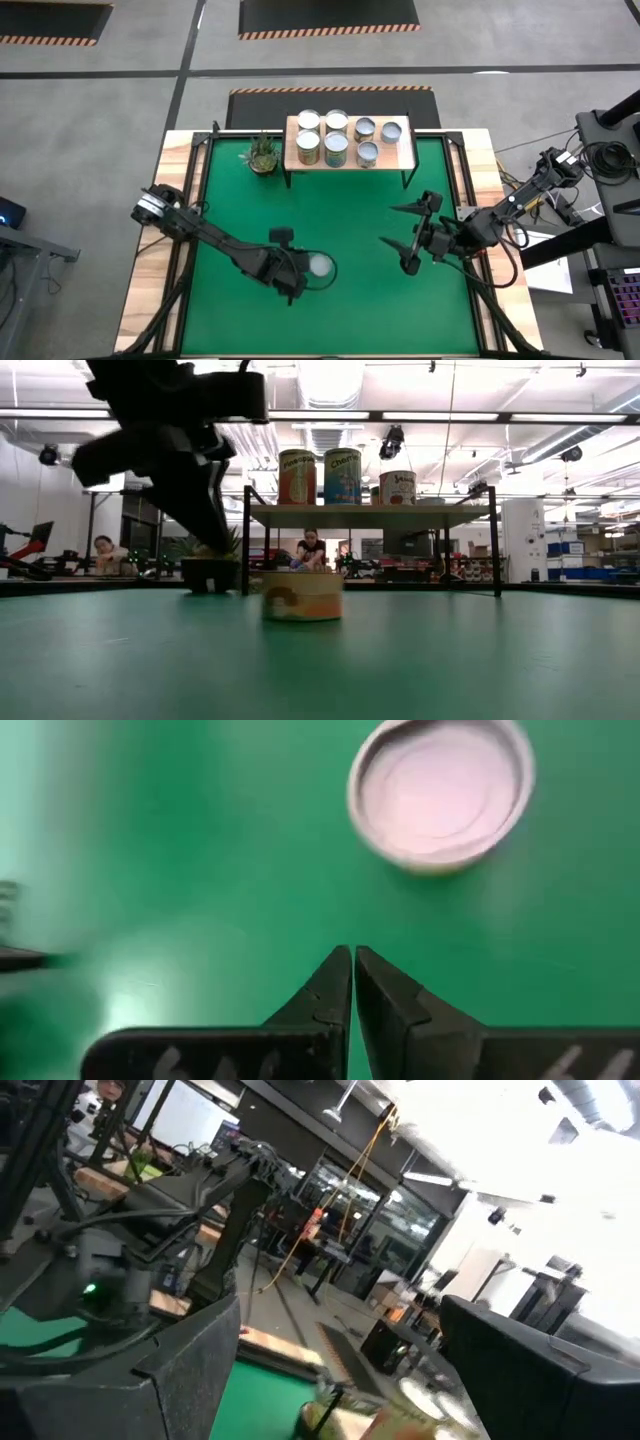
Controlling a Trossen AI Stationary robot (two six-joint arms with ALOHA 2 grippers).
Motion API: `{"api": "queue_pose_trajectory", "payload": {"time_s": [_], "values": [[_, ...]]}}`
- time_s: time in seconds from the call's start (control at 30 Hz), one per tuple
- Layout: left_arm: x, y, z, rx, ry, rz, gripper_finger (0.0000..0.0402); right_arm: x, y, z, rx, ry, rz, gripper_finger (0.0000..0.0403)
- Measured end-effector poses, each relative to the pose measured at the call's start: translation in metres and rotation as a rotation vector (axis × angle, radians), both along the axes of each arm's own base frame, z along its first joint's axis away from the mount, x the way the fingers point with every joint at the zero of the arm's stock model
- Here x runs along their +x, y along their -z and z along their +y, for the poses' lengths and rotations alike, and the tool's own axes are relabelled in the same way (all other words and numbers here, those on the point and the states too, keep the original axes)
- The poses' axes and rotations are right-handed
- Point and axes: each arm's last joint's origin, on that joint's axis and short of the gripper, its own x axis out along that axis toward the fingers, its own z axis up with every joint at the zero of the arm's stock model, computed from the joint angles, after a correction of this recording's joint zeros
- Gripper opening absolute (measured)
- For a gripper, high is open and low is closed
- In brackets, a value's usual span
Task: Pick and place cans onto a shelf
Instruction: Put the canned mushrooms on the shelf
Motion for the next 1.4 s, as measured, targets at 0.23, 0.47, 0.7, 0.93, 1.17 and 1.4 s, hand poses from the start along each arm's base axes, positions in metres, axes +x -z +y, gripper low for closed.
{"api": "queue_pose_trajectory", "payload": {"time_s": [0.23, 0.47, 0.7, 0.93, 1.17, 1.4], "values": [[-0.004, -0.002, -0.009, 0.148, 0.032, -0.086, 0.0000, 0.006, 0.016, 0.003, 0.187, -0.014, 0.223, 0.0329], [-0.010, 0.005, -0.024, 0.121, 0.068, -0.141, 0.0000, 0.013, 0.051, 0.010, 0.482, -0.031, 0.522, 0.0329], [-0.014, 0.017, -0.030, 0.074, 0.073, -0.212, 0.0000, 0.034, 0.111, 0.026, 0.554, 0.021, 0.716, 0.0329], [-0.013, 0.024, -0.030, 0.066, 0.083, -0.236, 0.0000, 0.070, 0.158, 0.030, 0.556, 0.018, 0.752, 0.0329], [-0.011, 0.025, -0.028, 0.072, 0.097, -0.242, 0.0000, 0.111, 0.188, 0.007, 0.645, -0.160, 0.742, 0.0329], [-0.011, 0.027, -0.026, 0.067, 0.090, -0.252, 0.0000, 0.136, 0.204, -0.012, 0.673, -0.207, 0.702, 0.0329]]}}
